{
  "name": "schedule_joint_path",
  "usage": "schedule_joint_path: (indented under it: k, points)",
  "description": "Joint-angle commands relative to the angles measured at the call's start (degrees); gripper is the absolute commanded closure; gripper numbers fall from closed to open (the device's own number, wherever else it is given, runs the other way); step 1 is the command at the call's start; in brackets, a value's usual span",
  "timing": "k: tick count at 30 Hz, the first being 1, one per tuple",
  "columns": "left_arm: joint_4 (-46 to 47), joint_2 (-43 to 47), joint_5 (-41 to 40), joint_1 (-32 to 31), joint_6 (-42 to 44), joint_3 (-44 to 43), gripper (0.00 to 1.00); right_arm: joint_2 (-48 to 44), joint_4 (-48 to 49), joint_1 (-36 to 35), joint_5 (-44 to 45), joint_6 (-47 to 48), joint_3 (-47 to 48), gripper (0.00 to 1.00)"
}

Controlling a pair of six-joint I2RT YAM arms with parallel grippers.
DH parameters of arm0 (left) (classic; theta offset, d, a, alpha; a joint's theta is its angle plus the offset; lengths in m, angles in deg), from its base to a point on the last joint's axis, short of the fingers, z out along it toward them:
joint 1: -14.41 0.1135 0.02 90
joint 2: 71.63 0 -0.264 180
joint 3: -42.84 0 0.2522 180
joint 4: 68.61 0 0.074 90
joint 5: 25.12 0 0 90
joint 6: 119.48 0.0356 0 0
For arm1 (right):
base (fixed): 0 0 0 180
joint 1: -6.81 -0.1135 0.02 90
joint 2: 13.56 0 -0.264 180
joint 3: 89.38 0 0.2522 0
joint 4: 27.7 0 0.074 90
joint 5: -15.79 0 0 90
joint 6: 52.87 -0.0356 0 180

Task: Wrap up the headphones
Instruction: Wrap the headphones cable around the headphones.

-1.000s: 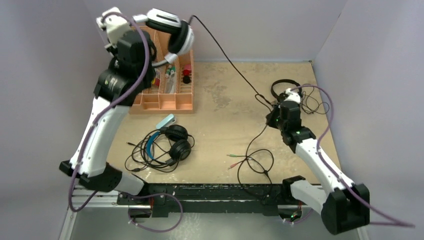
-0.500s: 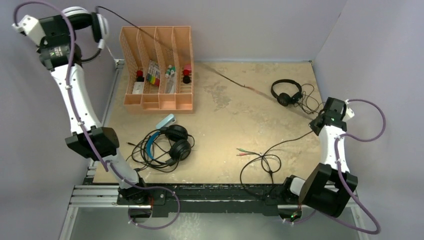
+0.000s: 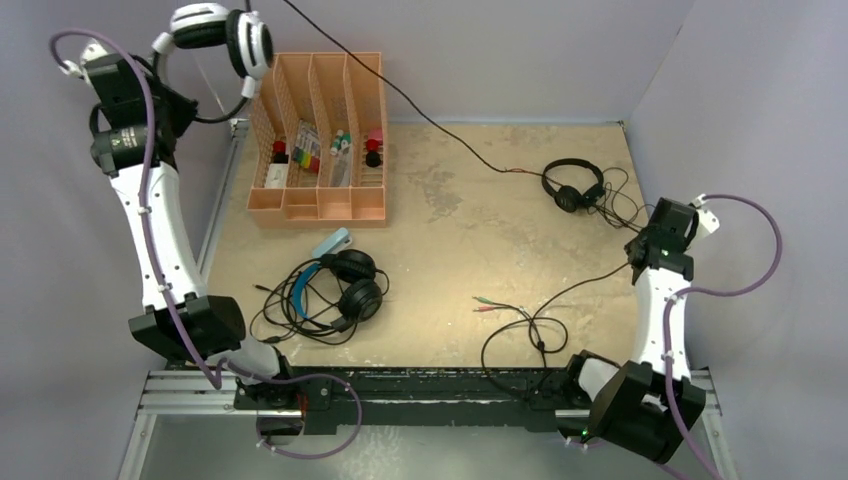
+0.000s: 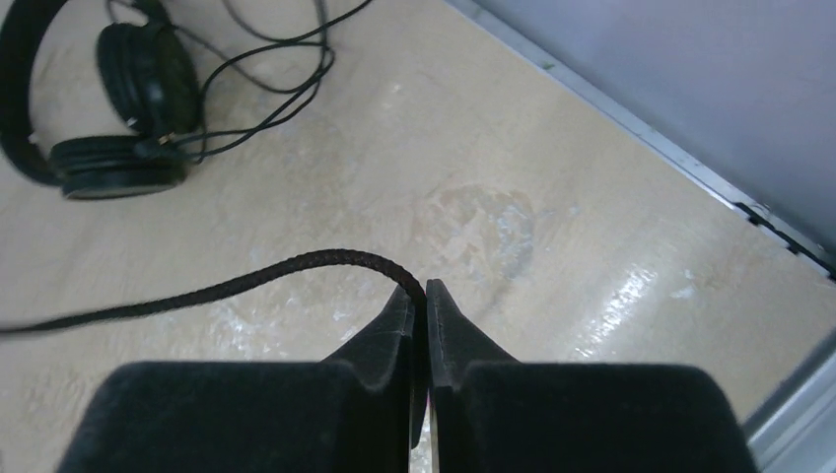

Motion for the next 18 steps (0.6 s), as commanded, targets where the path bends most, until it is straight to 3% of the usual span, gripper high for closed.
schedule_joint_path:
  k: [1, 4, 8, 9, 11, 14, 18]
  points:
    - [13.08, 4.87, 16.45, -6.68, -5.73, 8.25, 1.00, -1.80, 5.20, -1.83, -10.03, 6.86, -2.64, 0.90]
    - [10.39, 5.31, 14.95, -14.43, -1.61, 10.27, 1.00, -1.28, 7.58, -7.37, -18.90, 9.00, -2.66, 0.71]
    - [5.73, 6.27, 11.61, -19.21, 3.87, 14.62, 1.00, -2.62, 12.82, -20.20, -25.57, 13.16, -1.91, 0.30]
    - [4.89, 6.69, 11.44, -19.73, 4.69, 15.88, 1.00, -2.52, 14.35, -22.61, -27.97, 14.51, -1.73, 0.24]
    - [3.66, 7.88, 12.38, -20.46, 6.10, 18.61, 1.00, -1.33, 17.55, -26.43, -34.72, 16.83, -1.23, 0.14]
    - [2.47, 9.64, 15.07, -23.40, 7.78, 21.93, 1.00, 1.12, 24.12, -30.62, -44.54, 19.25, -1.23, 0.08]
    - [1.05, 11.25, 20.83, -23.98, 9.87, 23.40, 1.00, 1.15, 42.65, -35.63, -56.50, 21.05, -6.49, 0.01]
